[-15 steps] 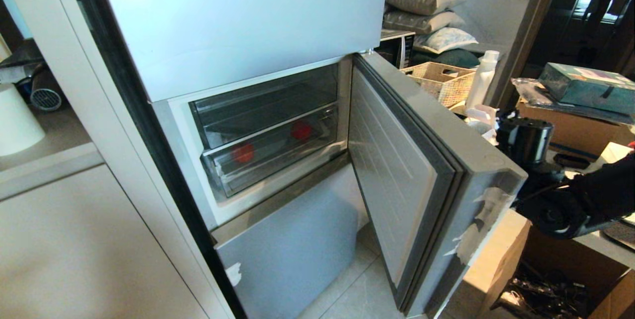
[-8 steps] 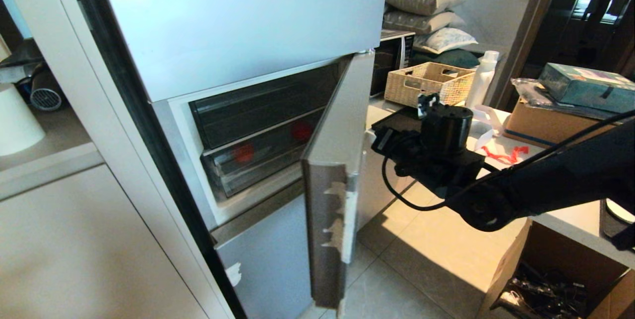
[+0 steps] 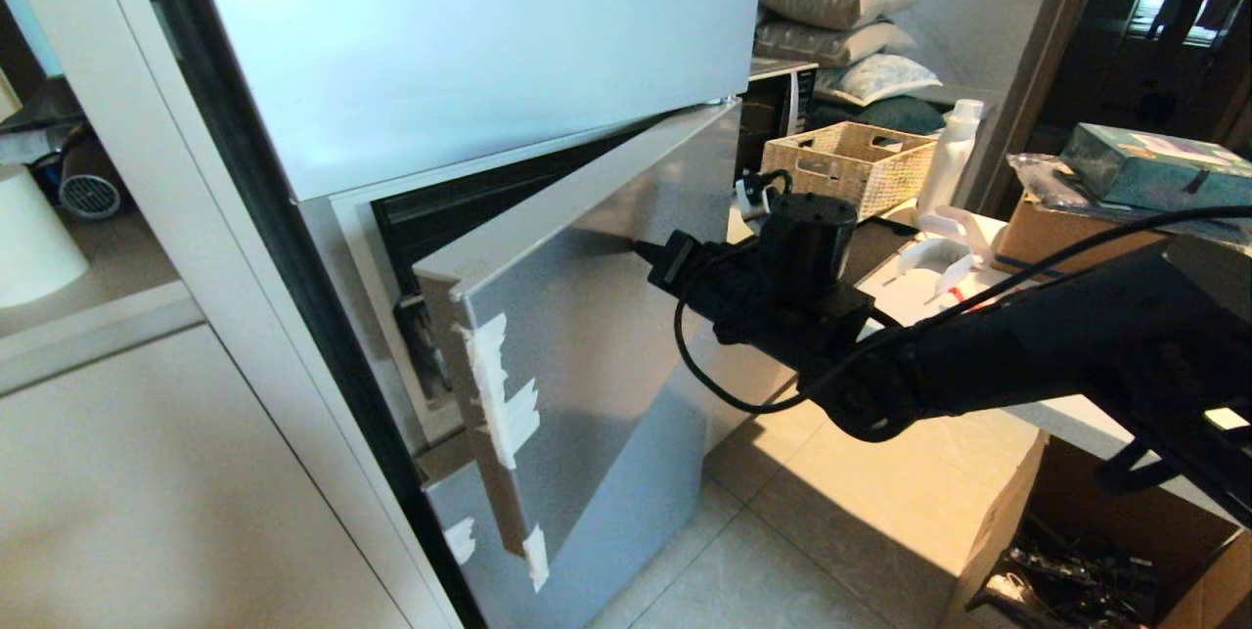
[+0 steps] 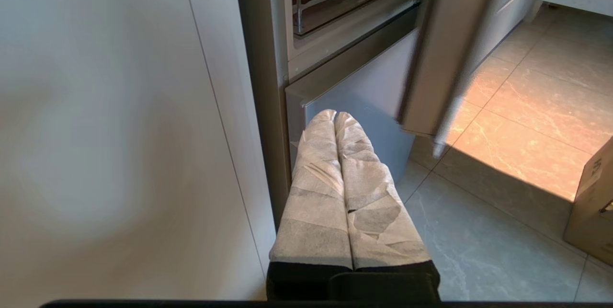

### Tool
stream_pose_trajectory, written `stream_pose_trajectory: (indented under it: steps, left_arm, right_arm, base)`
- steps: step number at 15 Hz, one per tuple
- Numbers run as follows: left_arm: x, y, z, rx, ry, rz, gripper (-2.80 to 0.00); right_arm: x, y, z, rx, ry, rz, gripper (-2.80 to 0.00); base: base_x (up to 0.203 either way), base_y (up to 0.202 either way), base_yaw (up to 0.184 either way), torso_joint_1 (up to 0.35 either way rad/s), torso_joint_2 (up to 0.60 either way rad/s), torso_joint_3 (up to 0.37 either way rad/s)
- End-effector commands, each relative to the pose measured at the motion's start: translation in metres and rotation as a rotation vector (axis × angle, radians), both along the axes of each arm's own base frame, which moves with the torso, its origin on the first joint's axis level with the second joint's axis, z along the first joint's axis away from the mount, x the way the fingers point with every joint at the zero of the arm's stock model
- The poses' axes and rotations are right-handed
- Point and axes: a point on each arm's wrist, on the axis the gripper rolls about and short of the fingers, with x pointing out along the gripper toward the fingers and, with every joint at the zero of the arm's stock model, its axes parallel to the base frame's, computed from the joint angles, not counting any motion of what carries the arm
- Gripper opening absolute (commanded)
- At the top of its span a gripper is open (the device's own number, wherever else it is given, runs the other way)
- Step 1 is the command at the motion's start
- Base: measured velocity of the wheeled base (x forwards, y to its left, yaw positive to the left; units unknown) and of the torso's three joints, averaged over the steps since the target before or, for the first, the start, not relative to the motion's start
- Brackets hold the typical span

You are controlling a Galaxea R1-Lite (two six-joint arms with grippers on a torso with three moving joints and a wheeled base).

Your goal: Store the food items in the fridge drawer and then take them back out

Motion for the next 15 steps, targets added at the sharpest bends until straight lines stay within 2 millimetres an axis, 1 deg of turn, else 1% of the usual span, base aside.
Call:
stream_pose_trajectory:
  steps: [1, 4, 8, 10, 12, 14, 15]
  left_arm:
    - [0.0, 0.0, 0.0, 0.0, 0.0, 0.0, -2.8]
    - [0.0, 0.0, 0.0, 0.0, 0.0, 0.0, -2.8]
    - [0.0, 0.0, 0.0, 0.0, 0.0, 0.0, -2.8]
    - [0.0, 0.0, 0.0, 0.0, 0.001, 0.0, -2.8]
    - [0.0, 0.0, 0.0, 0.0, 0.001, 0.0, -2.8]
    - [0.0, 0.0, 0.0, 0.0, 0.001, 0.0, -2.8]
    - [0.0, 0.0, 0.0, 0.0, 0.0, 0.0, -2.8]
  right_arm:
    - [0.011, 0.013, 0.005, 0.077, -0.01, 0.018, -2.8]
    - [0.026, 0.028, 0.002, 0.137, -0.027, 0.006, -2.8]
    - [0.041, 0.051, -0.019, 0.154, -0.033, -0.011, -2.8]
    - [0.047, 0.057, -0.025, 0.152, -0.03, -0.009, -2.8]
    - [0.053, 0.063, -0.036, 0.139, -0.03, -0.009, -2.8]
    - [0.052, 0.063, -0.034, 0.143, -0.027, -0.008, -2.8]
    - [0.049, 0.062, -0.027, 0.152, -0.033, -0.019, -2.8]
  base:
    - [0.0, 0.0, 0.0, 0.0, 0.0, 0.0]
    - [0.0, 0.0, 0.0, 0.0, 0.0, 0.0]
    - [0.0, 0.0, 0.0, 0.0, 0.0, 0.0]
    - [0.0, 0.0, 0.0, 0.0, 0.0, 0.0]
    - [0.0, 0.0, 0.0, 0.0, 0.0, 0.0]
    - [0.0, 0.0, 0.0, 0.0, 0.0, 0.0]
    - [0.0, 0.0, 0.0, 0.0, 0.0, 0.0]
